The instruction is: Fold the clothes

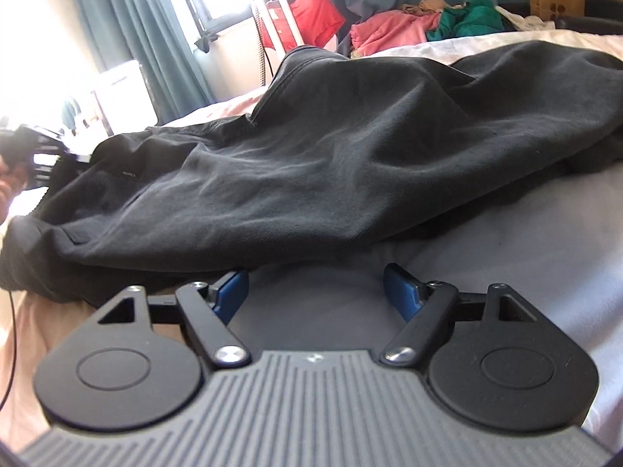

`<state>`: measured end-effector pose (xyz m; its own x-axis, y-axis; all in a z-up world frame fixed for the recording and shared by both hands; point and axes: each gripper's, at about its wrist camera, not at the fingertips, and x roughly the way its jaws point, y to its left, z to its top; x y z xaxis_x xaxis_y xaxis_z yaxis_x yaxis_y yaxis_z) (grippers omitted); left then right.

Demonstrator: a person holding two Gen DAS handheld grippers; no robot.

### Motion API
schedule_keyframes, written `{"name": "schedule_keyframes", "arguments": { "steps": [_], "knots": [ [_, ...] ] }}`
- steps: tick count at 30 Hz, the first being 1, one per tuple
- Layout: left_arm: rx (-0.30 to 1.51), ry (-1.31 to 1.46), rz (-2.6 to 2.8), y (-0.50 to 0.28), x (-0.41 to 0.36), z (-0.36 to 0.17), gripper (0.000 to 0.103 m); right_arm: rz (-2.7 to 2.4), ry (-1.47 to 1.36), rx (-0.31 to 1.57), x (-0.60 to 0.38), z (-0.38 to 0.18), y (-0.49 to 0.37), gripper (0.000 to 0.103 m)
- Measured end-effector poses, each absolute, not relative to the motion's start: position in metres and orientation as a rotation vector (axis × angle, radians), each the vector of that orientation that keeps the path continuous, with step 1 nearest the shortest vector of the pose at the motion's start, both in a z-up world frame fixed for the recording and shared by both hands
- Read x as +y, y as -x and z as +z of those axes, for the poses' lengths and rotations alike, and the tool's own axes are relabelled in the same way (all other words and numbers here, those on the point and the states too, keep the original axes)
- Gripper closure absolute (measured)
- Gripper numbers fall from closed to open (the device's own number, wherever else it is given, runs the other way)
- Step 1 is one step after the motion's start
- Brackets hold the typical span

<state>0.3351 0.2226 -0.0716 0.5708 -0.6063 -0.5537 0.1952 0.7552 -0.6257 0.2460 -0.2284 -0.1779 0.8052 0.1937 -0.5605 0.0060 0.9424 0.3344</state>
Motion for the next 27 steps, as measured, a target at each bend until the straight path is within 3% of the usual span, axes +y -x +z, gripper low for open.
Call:
{"name": "schedule_keyframes", "arguments": {
  "steps": [12, 19, 23, 24, 26, 27],
  "knots": [
    [0.437, 0.321, -0.666, -0.113, 0.17, 0.007, 0.093, 0.057, -0.367, 0.463, -0.251, -0.133, -0.195, 0.025],
    [0.624, 0.368, -0.644, -0.074, 0.19, -0.054, 0.085, 0.07, -0.395, 0.425, -0.257, -0.108, -0.153, 0.025],
    [0.731, 0.394, -0.63, -0.052, 0.202, -0.088, 0.086, 0.078, -0.354, 0.431, -0.251, -0.103, -0.145, 0.025],
    [0.758, 0.4, -0.626, -0.047, 0.205, -0.097, 0.082, 0.077, -0.341, 0.434, -0.25, -0.103, -0.143, 0.025],
    [0.811, 0.413, -0.618, -0.036, 0.211, -0.114, 0.056, 0.075, -0.316, 0.439, -0.249, -0.104, -0.14, 0.025],
    [0.83, 0.422, -0.613, -0.031, 0.214, -0.121, 0.051, 0.073, -0.312, 0.445, -0.247, -0.104, -0.14, 0.025]
  ]
}}
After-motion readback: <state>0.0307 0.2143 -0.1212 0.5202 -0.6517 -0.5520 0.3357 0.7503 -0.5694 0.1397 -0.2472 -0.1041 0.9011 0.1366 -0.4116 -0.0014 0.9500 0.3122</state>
